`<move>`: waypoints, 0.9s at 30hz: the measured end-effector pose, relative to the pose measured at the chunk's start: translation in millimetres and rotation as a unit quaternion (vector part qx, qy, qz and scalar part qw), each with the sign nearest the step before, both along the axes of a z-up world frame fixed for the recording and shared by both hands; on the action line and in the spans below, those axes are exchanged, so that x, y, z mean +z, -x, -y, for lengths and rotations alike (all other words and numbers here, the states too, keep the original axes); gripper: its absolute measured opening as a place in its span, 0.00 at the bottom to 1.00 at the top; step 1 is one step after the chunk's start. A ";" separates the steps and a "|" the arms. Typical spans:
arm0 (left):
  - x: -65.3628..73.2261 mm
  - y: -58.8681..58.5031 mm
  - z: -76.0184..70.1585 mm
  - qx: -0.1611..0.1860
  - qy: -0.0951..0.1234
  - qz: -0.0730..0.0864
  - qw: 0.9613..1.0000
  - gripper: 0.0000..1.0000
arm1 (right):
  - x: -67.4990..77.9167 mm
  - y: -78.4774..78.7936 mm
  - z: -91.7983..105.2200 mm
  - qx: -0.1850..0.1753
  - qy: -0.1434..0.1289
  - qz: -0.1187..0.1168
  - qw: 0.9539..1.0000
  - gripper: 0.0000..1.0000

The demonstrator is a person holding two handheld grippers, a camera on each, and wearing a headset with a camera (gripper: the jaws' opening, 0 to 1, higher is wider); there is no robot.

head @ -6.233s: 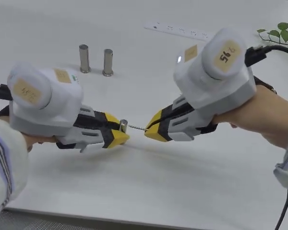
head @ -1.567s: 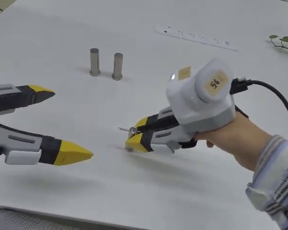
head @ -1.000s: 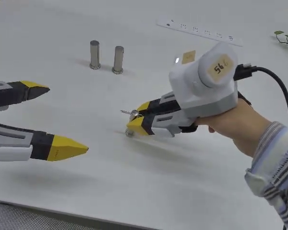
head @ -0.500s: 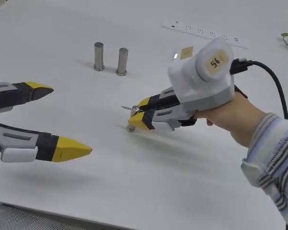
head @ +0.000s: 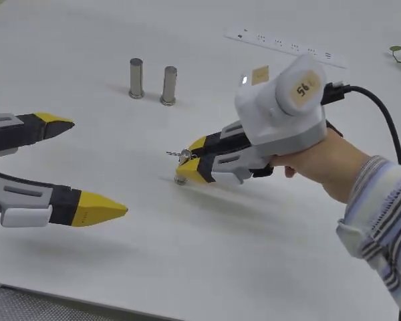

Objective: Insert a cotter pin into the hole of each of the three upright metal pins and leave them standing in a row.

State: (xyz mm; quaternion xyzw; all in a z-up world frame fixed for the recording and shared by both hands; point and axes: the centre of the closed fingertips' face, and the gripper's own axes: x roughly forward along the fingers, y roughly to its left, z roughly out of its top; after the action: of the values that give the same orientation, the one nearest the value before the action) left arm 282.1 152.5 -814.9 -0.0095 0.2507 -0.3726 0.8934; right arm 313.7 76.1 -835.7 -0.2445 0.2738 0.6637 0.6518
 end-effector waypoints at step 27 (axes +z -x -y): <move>3.4 8.8 3.4 -0.005 0.005 -0.012 1.000 0.99 | 52.6 14.6 22.6 -0.121 -0.115 -0.026 0.986 0.48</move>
State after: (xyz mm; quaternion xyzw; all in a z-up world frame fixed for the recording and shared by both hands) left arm 273.4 149.1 -811.5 -0.0170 0.2594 -0.3779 0.8886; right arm 299.2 53.5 -783.0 -0.1154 0.2400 0.6133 0.7436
